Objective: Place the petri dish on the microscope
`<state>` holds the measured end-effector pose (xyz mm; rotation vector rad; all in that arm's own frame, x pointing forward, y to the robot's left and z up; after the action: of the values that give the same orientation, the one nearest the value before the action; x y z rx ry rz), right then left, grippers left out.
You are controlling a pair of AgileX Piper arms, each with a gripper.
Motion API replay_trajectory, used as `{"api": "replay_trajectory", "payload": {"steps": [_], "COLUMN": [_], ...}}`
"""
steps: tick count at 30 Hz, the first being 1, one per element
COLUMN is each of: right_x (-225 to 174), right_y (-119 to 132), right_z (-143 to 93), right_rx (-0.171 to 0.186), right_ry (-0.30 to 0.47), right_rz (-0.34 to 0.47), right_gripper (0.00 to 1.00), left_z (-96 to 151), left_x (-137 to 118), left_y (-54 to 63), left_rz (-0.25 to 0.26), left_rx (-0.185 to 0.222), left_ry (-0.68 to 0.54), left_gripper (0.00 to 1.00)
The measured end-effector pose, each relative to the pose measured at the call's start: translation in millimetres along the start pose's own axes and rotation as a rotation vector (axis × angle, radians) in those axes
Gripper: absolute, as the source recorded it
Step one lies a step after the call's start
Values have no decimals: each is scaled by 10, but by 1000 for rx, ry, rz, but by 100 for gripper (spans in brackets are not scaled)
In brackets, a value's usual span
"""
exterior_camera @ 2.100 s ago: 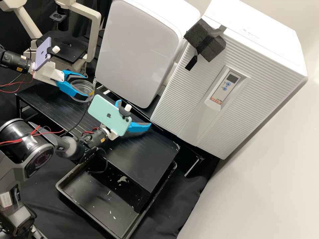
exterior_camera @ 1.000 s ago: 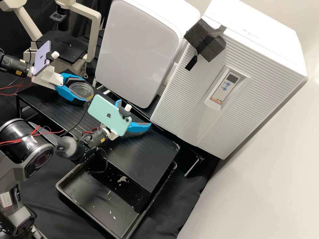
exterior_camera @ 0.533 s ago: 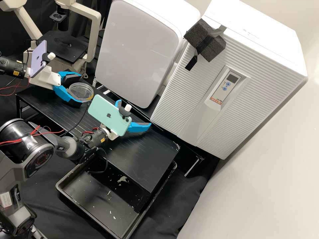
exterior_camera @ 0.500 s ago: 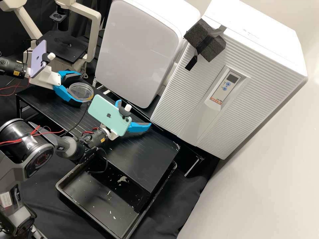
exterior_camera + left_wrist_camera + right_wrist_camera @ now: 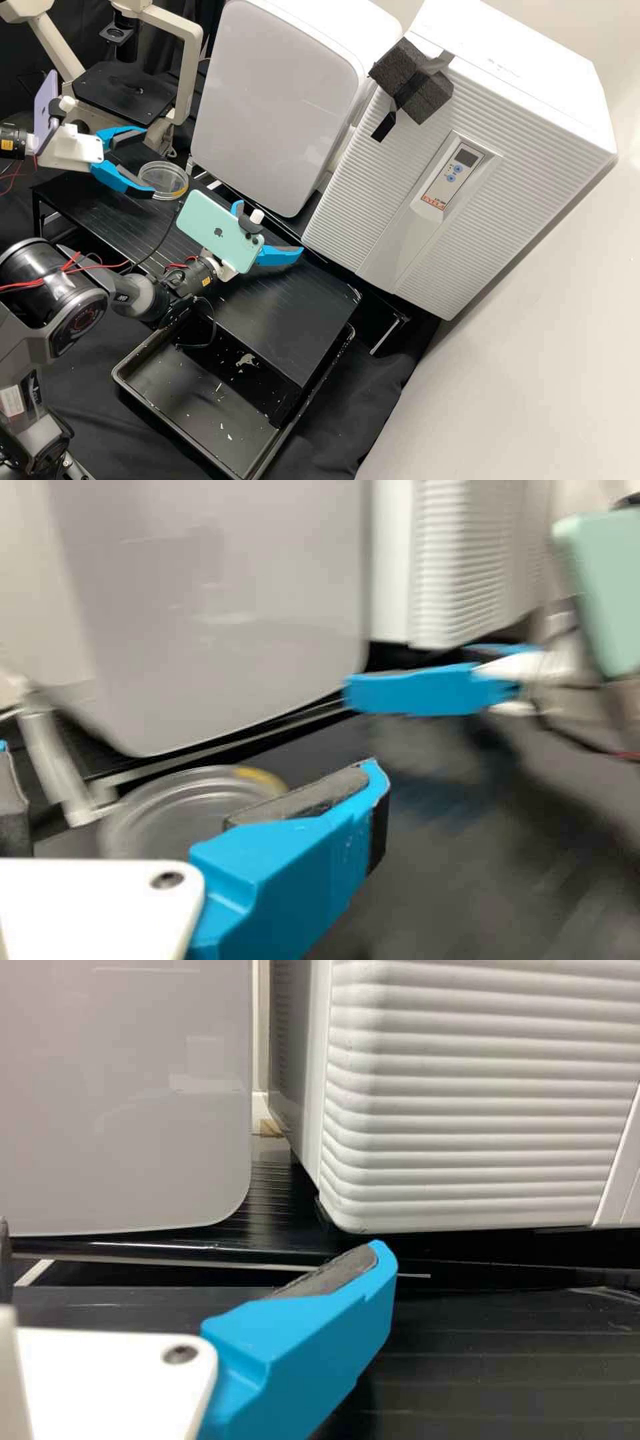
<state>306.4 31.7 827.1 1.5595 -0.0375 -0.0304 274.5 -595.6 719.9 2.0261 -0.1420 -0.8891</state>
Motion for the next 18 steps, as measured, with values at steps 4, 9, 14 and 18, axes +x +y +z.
{"api": "replay_trajectory", "payload": {"steps": [4,9,14,18], "right_x": [0,0,0,0], "right_y": [0,0,0,0], "right_z": [0,0,0,0], "right_rx": [0,0,0,0], "right_ry": [0,0,0,0], "right_rz": [0,0,0,0], "right_gripper": [100,100,100,100], "left_z": [32,-33,-101,-57], "left_x": [-101,-179,-177,-136], "left_y": [-5,45,-40,-156], "left_rz": [43,182,177,111], "left_rx": [-14,-29,-68,-106], "left_ry": [-20,83,143,56], "left_gripper": [100,100,100,100]}}
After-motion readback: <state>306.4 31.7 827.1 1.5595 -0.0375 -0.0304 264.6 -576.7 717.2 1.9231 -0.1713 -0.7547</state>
